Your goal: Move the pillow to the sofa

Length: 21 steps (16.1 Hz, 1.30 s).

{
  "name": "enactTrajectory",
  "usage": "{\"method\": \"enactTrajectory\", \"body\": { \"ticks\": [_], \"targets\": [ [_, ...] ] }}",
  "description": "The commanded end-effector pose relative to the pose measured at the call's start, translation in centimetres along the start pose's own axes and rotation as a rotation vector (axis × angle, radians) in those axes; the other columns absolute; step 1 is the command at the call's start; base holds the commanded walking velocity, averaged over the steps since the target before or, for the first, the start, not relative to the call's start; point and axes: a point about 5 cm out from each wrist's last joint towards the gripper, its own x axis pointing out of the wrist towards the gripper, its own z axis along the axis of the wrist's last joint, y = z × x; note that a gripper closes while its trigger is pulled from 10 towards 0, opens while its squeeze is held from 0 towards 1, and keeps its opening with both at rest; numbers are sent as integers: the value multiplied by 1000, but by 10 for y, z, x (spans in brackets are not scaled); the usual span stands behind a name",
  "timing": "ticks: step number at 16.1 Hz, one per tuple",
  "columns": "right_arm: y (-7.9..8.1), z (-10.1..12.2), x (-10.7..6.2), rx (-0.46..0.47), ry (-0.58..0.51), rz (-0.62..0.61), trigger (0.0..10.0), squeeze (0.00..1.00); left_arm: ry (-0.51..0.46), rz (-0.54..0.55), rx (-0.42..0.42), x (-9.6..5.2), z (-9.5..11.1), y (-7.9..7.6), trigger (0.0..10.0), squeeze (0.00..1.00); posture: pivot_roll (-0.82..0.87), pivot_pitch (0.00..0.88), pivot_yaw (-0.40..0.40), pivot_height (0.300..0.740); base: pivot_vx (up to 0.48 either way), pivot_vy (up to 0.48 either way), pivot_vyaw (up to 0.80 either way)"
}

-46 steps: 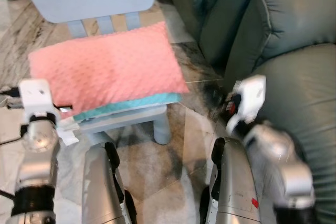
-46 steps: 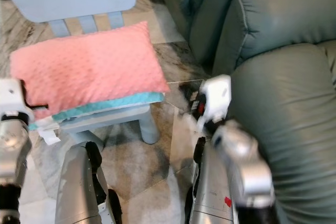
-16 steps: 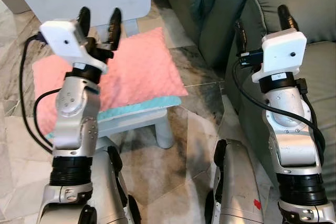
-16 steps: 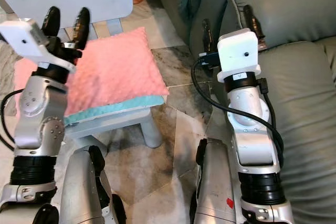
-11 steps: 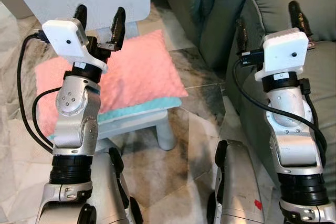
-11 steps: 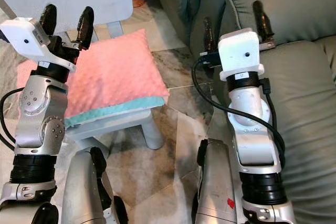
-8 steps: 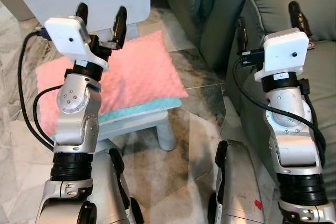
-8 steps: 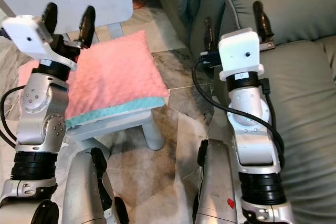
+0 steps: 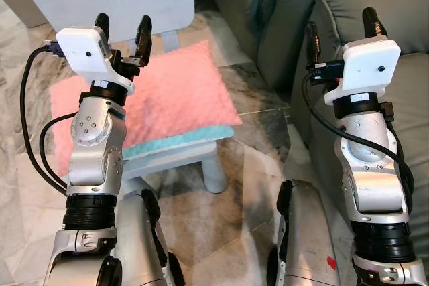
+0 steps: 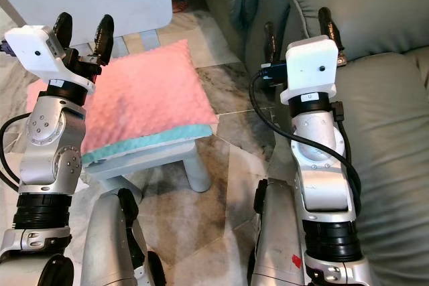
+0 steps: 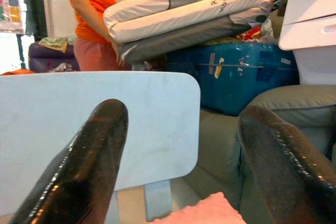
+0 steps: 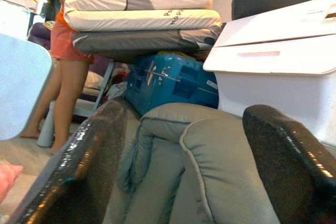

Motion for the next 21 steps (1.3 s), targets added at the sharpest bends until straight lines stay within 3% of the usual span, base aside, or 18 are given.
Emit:
{"method": "enactTrajectory", "body": {
  "ticks": [1,2,3,4,5,7,9,10,12,15,17,19,20,21],
  "targets": [
    [1,-1,1,12,9,0,0,0,3,18,30,-1,0,6,0,0,-84,129,103,428,0,0,0],
    [1,-2,1,11,16,2,2784,0,21,19,49,-1,-2,6,2510,0,-83,129,104,428,0,0,0],
    [2,-3,1,20,26,8,10000,0,27,35,54,-1,-3,8,10000,0,-84,128,104,428,0,0,0],
    [2,-3,1,25,27,9,10000,463,10,31,47,-2,-1,7,10000,820,-84,128,105,428,0,0,0],
    [3,-4,0,45,32,13,10000,1000,18,40,28,-3,-2,8,10000,1000,-84,128,105,428,0,0,0],
    [7,-7,-1,83,55,37,10000,1000,43,47,34,-6,-6,12,10000,1000,-84,126,105,428,0,0,0],
    [15,-14,-5,160,111,74,10000,1000,147,122,47,-18,-22,27,10000,1000,-82,129,105,428,0,0,0],
    [23,-24,-11,225,177,123,10000,1000,272,223,84,-38,-41,50,10000,1000,-79,136,102,428,0,0,0],
    [29,-35,-19,348,249,152,10000,1000,357,302,134,-57,-53,69,10000,1000,-72,143,97,428,0,0,0],
    [31,-53,-26,567,366,196,10000,1000,403,353,164,-69,-55,87,10000,1000,-55,181,89,428,0,0,0],
    [27,-66,-27,697,422,281,10000,1000,456,408,192,-76,-52,114,10000,1000,-46,221,86,428,0,0,0],
    [28,-73,-24,765,453,395,10000,1000,500,457,221,-78,-50,134,10000,1000,-44,246,76,428,0,0,0],
    [29,-74,-24,773,465,414,10000,1000,511,465,216,-78,-51,136,10000,1000,-44,246,76,428,0,0,0],
    [33,-77,-19,794,481,490,10000,1000,531,520,196,-81,-50,148,10000,1000,-41,265,66,428,0,0,0]
  ]
}}
